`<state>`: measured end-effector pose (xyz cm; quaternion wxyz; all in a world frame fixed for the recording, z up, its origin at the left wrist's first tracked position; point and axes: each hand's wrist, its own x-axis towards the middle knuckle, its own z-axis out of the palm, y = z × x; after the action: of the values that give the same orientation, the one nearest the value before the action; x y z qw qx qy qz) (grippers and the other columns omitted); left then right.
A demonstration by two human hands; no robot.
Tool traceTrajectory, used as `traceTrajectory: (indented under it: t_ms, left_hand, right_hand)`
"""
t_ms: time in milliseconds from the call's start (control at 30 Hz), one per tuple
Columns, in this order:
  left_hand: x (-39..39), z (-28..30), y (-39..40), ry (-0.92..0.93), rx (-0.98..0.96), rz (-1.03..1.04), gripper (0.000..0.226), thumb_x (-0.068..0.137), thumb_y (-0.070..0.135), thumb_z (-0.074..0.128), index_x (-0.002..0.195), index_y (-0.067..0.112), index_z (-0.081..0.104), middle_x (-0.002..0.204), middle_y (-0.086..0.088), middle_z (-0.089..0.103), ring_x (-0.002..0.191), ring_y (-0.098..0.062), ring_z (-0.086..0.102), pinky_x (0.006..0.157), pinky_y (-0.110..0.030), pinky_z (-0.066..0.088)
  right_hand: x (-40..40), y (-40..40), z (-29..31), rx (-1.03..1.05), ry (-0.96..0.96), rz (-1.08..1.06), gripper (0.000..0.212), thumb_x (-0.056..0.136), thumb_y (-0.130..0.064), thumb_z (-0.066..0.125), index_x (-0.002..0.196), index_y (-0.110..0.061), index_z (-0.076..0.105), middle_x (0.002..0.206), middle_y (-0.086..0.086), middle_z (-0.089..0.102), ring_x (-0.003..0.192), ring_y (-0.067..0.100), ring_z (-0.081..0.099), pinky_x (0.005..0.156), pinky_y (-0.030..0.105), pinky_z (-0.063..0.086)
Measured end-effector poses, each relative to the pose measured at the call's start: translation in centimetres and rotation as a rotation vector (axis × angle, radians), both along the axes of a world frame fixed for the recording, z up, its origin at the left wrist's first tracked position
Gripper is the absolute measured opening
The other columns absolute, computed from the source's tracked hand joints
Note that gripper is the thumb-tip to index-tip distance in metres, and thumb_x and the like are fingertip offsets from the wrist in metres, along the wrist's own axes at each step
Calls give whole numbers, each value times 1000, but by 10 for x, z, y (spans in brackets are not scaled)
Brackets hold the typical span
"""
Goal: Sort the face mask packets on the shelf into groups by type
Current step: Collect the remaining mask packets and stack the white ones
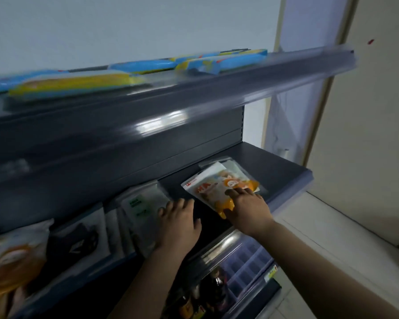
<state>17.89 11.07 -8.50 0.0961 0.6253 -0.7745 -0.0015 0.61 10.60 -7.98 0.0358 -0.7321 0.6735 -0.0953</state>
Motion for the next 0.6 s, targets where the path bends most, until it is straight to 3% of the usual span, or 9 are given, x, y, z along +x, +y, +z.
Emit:
traceTrajectory:
  t_ms: [133,300,600]
  left_hand:
    - [-43,-10,-11,96,50,61,53,95,38,42,143,20,29,147,-2,34,135,-22,31,108,-35,31]
    - [-85,-23,-19,146,87,146,54,94,39,43,144,22,29,145,-1,38,132,-23,36,103,-36,38]
    - [-111,-38,-40,247,91,302,55,94,45,44,140,17,34,139,-4,44,124,-23,46,98,-33,41]
  right_hand:
    - [-40,-24,-4,20,-6,69,59,92,-41,49,145,-22,31,150,2,36,138,26,31,108,38,32]
    - [-75,-53,-10,40,-33,163,52,90,-39,51,137,-18,42,138,6,48,129,28,41,105,39,39]
    - [-95,-107,-20,193,-306,182,50,87,-40,58,125,-10,48,123,13,56,115,32,53,91,38,47]
